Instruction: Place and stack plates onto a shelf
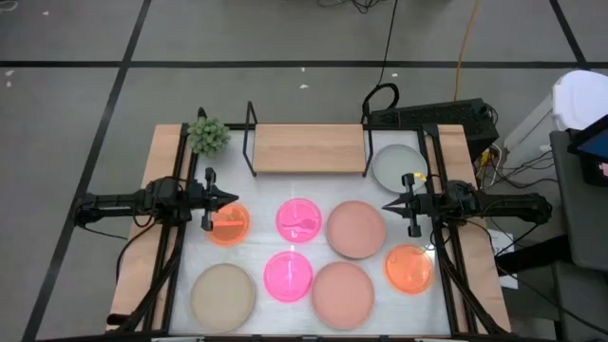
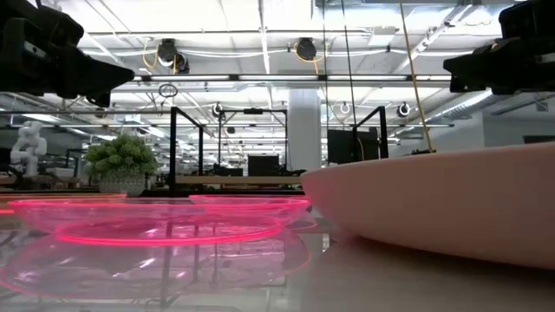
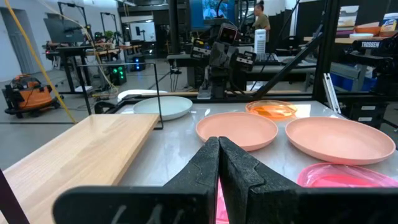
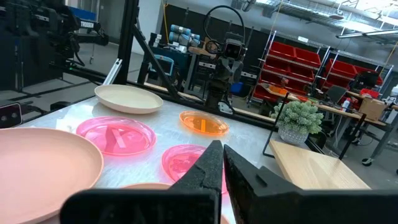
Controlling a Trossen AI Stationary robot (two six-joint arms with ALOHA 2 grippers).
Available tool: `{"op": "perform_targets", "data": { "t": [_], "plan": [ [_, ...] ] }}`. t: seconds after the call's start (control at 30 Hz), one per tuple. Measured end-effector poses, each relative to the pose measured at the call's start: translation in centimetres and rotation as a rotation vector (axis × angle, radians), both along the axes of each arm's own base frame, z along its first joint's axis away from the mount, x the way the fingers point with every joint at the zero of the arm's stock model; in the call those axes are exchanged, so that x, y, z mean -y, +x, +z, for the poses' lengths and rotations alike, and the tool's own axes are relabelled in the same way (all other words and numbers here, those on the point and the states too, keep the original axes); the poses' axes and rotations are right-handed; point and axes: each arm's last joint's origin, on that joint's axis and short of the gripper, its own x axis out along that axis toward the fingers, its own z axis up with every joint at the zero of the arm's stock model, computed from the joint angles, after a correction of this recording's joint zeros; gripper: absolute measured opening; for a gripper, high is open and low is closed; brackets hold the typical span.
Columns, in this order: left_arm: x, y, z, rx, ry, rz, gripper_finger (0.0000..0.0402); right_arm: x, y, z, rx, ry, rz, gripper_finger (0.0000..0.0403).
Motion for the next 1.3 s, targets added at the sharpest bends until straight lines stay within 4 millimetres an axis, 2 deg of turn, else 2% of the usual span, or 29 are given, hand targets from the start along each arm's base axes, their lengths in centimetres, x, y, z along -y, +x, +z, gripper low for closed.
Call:
{"op": "perform_targets", "data": {
  "t": [1.1, 1.3],
  "plan": [
    [0.00, 0.00, 0.00, 0.000, 0.000, 0.000, 0.0015, 0.00, -0.01, 0.07, 0.007, 0.001, 0.000, 0.0000],
    [0.00, 0.00, 0.00, 0.000, 0.000, 0.000, 0.0015, -0.01, -0.01, 0.19, 0.004, 0.141, 0.009, 0.0000]
  ]
}}
